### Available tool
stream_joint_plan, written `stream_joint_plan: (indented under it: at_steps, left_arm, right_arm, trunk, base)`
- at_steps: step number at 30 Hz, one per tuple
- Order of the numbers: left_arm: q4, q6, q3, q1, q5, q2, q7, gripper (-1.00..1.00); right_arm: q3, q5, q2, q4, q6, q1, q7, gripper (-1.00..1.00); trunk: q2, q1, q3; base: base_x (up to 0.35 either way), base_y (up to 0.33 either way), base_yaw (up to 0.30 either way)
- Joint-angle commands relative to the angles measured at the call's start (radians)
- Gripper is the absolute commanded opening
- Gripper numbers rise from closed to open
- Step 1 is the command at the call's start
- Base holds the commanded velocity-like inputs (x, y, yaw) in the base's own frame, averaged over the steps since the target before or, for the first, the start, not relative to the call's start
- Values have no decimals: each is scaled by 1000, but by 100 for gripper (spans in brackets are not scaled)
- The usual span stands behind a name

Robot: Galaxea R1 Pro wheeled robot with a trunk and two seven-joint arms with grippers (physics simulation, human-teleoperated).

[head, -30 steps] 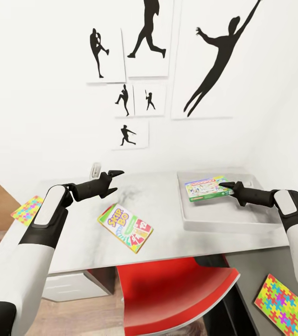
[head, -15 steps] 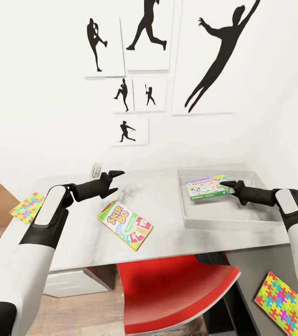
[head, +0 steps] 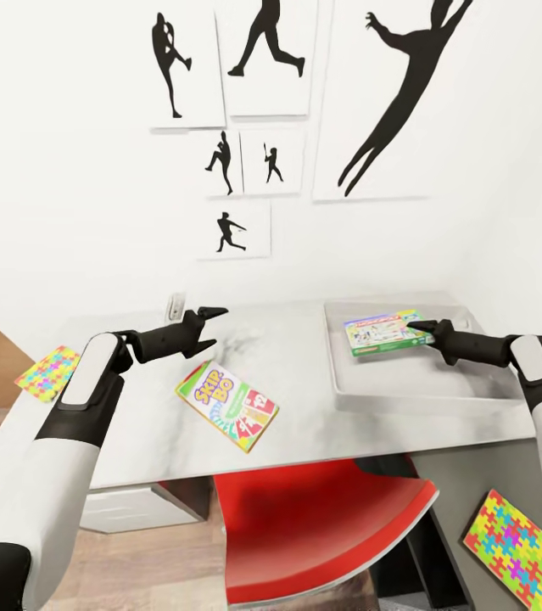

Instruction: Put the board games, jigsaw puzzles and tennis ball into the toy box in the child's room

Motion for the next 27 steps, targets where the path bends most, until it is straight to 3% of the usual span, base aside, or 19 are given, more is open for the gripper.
stream_joint_plan:
  at_steps: [1, 9, 15, 27]
  left_arm:
    - [0, 6, -1, -3, 20, 2, 14, 100]
    - [-3, 24, 2, -11, 66, 6, 74, 100]
    - [-7, 29, 4, -12, 139, 8, 144, 100]
    - [-10, 31, 3, -14, 161, 8, 175, 100]
  right_arm:
    - [-5, 9, 0, 0, 5, -2, 9, -100]
    - [-5, 7, -4, 0, 5, -4, 12, -100]
    - [-5, 7, -2, 0, 5, -3, 14, -100]
    - [-5, 7, 5, 0, 5, -2, 15, -100]
  trunk:
    - [-2, 0, -3]
    - [-2, 0, -16]
    - [-2, 0, -26]
    - [-2, 0, -46]
  base:
    - [0, 0, 0]
    - [0, 0, 0]
    - [0, 0, 0]
    - [0, 0, 0]
